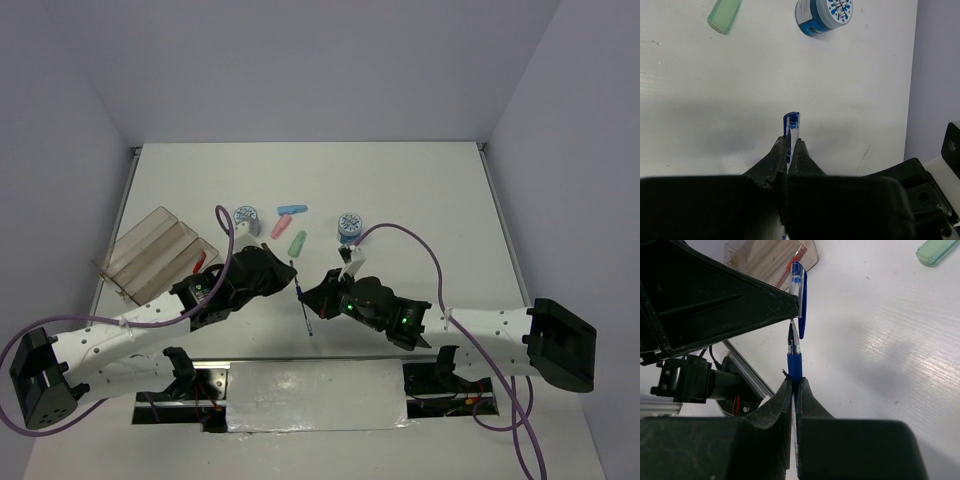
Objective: Sort the stationery into containers
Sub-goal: Close the pen cap on the pen.
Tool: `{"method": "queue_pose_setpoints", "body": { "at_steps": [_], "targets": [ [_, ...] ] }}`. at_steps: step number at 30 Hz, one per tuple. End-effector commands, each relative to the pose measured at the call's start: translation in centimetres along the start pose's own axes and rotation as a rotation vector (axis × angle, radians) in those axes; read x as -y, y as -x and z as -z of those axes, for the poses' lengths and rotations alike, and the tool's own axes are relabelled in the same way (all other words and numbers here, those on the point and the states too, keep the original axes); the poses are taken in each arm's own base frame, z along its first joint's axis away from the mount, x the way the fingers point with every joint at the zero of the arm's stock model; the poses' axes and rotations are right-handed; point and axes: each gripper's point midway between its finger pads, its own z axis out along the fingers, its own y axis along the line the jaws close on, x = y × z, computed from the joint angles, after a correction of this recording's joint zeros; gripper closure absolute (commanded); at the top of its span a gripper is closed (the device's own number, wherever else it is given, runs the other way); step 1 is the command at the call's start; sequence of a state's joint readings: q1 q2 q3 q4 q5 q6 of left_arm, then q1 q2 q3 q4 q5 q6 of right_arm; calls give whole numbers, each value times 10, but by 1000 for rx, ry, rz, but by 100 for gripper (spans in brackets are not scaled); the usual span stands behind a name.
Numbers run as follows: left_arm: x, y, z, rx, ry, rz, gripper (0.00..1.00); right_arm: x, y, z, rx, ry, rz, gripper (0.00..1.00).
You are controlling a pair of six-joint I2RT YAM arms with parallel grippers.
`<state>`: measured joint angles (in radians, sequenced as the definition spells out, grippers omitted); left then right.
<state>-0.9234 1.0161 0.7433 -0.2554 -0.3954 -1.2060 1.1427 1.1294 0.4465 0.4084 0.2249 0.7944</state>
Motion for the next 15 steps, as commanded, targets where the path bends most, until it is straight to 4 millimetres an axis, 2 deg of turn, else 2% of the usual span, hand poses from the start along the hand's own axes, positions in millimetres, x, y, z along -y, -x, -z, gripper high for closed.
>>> {"method": "queue_pose_setpoints", "body": {
  "at_steps": [1, 10, 15],
  "targets": [
    [12, 3, 3, 13, -53, 6, 100, -20, 26, -4, 83, 42, -10, 100],
    [17, 2, 6, 4, -83, 8, 100, -16, 26, -9, 79, 25, -17, 100],
    [14, -2, 5, 0, -94, -2, 100, -18, 36, -8, 104, 24, -31, 100]
  ]
}}
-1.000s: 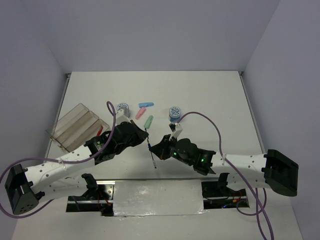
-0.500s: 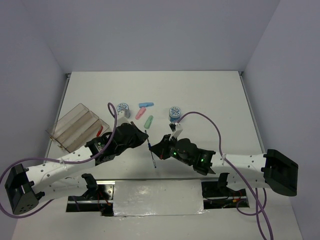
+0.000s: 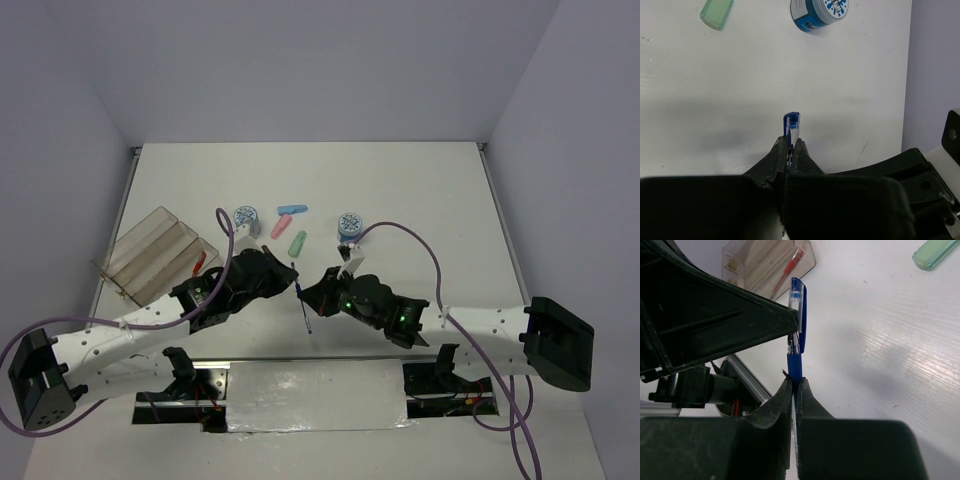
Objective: Sort the stationery into containers
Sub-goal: Close the pen cap on the pen.
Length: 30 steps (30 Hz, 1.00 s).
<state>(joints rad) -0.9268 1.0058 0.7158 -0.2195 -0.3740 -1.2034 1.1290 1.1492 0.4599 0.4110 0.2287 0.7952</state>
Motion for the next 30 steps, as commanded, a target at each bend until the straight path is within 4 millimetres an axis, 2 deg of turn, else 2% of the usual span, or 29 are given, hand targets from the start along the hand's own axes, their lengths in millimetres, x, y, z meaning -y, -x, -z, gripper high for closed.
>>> {"method": "queue_pose_setpoints", "body": {
  "at_steps": [1, 7, 11, 13, 19, 23, 30],
  "targets": [
    [14, 1, 5, 13, -79, -19, 100, -20, 34, -3, 100, 34, -34, 100],
    [20, -4, 8, 28, -143, -30, 100, -21, 52, 1, 154, 21, -81, 100],
    [26, -8, 9, 26, -188, -52, 100, -24, 56, -4, 156, 21, -83, 100],
    [33, -7, 11, 37, -213, -68, 100, -27, 58, -4, 160, 31, -79, 100],
    [34, -12, 15, 22, -244, -61, 100, -31, 75, 3, 218, 63, -26, 100],
    [39, -16, 19, 6, -269, -66, 100, -22, 99, 8, 269, 56, -9, 100],
    [39, -25, 19, -36, -265, -113, 100, -28, 130, 21, 305, 114, 101, 100]
  ]
}}
